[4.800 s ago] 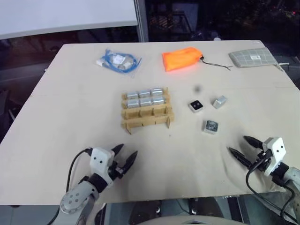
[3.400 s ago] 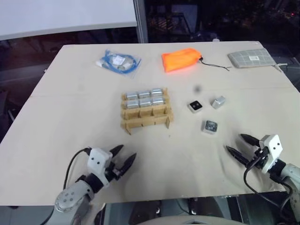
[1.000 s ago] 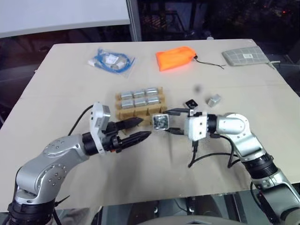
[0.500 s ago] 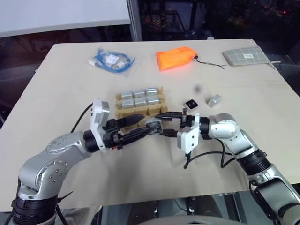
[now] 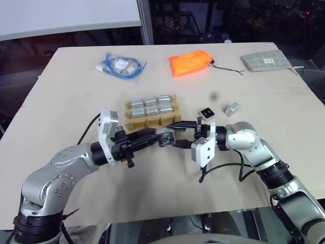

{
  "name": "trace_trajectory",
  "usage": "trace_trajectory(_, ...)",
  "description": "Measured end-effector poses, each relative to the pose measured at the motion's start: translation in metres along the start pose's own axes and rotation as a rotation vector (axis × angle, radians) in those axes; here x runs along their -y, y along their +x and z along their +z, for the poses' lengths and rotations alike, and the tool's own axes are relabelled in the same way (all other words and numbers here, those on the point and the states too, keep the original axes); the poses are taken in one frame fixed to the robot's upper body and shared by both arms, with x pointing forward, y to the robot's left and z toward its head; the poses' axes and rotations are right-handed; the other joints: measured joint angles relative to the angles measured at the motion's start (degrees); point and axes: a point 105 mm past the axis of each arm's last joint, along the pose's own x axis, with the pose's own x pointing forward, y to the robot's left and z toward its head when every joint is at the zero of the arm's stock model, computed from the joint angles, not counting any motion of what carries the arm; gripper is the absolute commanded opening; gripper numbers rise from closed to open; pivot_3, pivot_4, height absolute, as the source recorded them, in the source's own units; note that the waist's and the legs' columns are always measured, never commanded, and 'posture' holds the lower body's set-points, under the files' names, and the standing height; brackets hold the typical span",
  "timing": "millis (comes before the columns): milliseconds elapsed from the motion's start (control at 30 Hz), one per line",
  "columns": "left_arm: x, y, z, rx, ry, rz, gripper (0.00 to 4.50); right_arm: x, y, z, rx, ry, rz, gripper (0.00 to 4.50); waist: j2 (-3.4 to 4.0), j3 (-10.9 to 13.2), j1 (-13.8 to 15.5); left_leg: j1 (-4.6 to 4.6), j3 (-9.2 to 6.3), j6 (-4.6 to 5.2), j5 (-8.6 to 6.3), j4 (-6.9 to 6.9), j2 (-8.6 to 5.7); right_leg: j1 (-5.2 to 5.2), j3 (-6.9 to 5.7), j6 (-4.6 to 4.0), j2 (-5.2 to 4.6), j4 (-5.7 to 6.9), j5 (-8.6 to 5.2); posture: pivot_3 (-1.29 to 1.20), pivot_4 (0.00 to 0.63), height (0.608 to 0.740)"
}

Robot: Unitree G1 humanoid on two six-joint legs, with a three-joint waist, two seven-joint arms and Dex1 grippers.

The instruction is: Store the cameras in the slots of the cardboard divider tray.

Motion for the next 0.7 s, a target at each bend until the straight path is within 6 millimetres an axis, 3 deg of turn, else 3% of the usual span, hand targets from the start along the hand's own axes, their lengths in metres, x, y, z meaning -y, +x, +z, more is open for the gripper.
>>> trace_trajectory(33,0.000,0.000,0.000,-0.001,-0.002,0.001,0.60,0.001,0.001,0.000,-0.006,0.006,-0.001,2.91,0.00,0.0,0.0,0.00,0.00,0.00,0.00,0.00,0.00,0.00,0.00,0.00,0.00,0.00,0.00,0.00,0.150,0.740)
trace_trajectory(167,0.003,0.003,-0.004,-0.011,-0.013,-0.026,0.60,0.004,0.003,0.000,-0.014,0.026,-0.016,4.47,0.00,0.0,0.0,0.00,0.00,0.00,0.00,0.00,0.00,0.00,0.00,0.00,0.00,0.01,0.00,0.00,0.150,0.740)
trace_trajectory(300,0.002,0.005,0.000,-0.011,0.010,-0.030,0.60,0.008,0.003,0.001,-0.026,0.048,-0.032,4.47,-0.01,0.0,0.1,0.00,-0.01,0.00,0.00,0.00,-0.01,0.00,0.00,0.00,-0.01,0.01,0.00,0.00,0.150,0.740)
trace_trajectory(400,-0.004,0.004,0.005,-0.009,0.058,-0.009,0.60,0.010,-0.011,-0.004,-0.066,0.120,-0.030,4.47,-0.02,0.0,0.2,-0.01,-0.02,0.01,0.00,0.00,-0.02,0.01,-0.02,0.00,-0.01,0.00,0.00,0.00,0.150,0.740)
trace_trajectory(567,-0.019,-0.004,0.020,0.002,0.177,0.061,0.60,-0.004,-0.059,-0.013,-0.182,0.531,-0.020,4.47,-0.05,0.0,0.3,-0.05,-0.03,0.02,-0.01,-0.01,-0.01,0.00,-0.02,-0.01,-0.04,-0.03,0.00,0.00,0.150,0.740)
trace_trajectory(700,-0.038,-0.022,0.036,0.013,0.307,0.147,0.60,0.009,-0.108,0.003,-0.248,0.872,-0.048,4.47,-0.10,0.1,0.2,-0.03,-0.02,0.07,-0.04,-0.03,0.02,-0.01,-0.02,-0.07,-0.05,-0.04,-0.03,0.00,0.150,0.740)
